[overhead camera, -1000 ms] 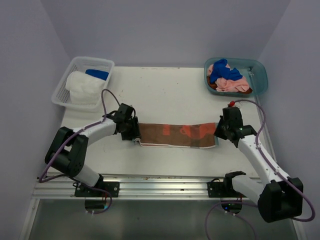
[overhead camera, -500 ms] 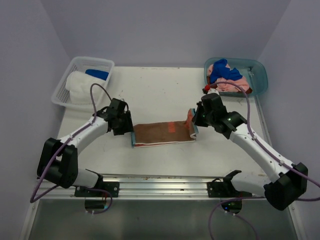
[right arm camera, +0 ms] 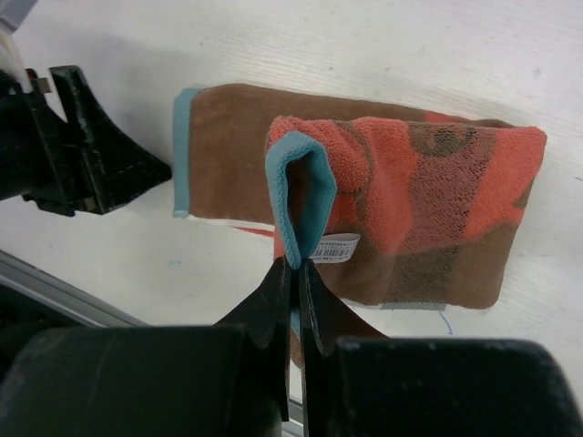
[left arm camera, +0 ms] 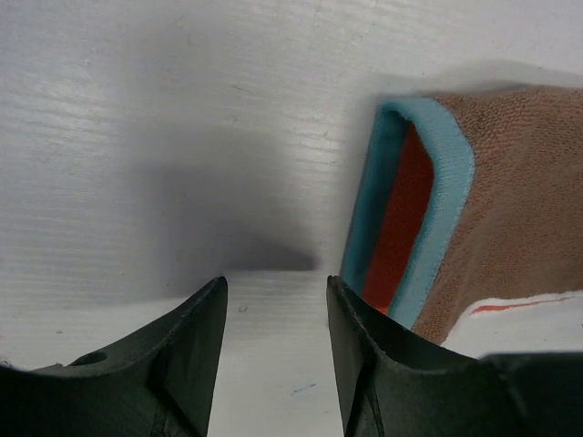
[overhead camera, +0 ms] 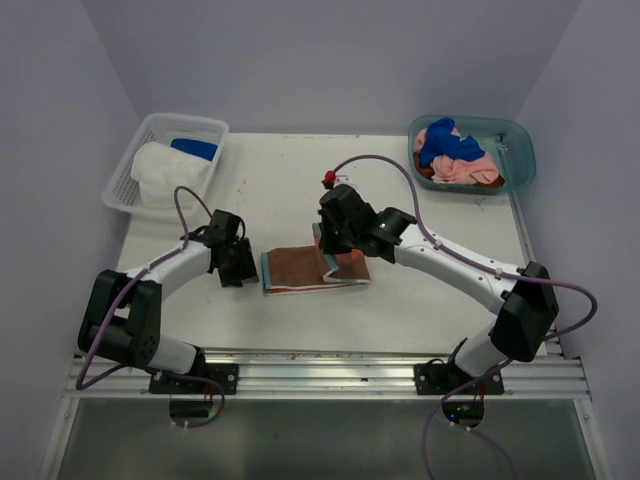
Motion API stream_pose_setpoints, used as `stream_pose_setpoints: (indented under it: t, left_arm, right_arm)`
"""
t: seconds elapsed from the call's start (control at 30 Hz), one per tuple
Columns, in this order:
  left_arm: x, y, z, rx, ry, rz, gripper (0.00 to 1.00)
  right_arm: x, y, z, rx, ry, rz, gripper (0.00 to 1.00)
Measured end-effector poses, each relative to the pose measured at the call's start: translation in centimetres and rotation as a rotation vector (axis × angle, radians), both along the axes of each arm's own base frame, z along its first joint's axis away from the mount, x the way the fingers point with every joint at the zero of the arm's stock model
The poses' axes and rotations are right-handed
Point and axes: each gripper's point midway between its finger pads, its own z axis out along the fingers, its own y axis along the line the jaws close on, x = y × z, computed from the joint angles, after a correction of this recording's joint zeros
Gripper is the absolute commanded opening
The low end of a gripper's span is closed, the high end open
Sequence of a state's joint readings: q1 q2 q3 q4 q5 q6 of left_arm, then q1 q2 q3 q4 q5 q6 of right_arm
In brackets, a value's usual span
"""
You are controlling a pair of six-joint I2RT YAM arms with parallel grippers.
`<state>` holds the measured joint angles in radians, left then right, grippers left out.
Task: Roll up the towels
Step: Fold the towel
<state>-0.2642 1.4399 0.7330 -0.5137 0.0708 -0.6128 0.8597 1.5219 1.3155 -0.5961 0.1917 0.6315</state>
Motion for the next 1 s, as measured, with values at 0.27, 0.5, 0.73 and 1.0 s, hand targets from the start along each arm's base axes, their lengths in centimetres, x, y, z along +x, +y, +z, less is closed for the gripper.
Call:
stream_pose_setpoints:
  t: [0.27,0.5,0.73,1.0]
  left_arm:
    - [0.9,-1.0,0.0,-0.046,-0.025,-0.01,0.49]
    - [1.1,-1.2,0.0,-0.055,-0.028,-0.014,0.49]
    - [1.1,-1.2,0.0,-0.055,-0.028,-0.013,0.49]
    - [1.1,-1.1,0.1,-0.053,-0.032,-0.011,0.49]
  right_arm:
    - [-0.2,5.9,-2.0,-0.015,0.033,0.074,0.0]
    - [-0.7,9.1,-5.1,-0.05,0.085,0.121,0.0]
    - [-0.2,11.0,-7.5,-0.064,0.123,0.129,0.0]
    - [0.1,12.9,-9.2,-0.049,0.164,0.142,0.42]
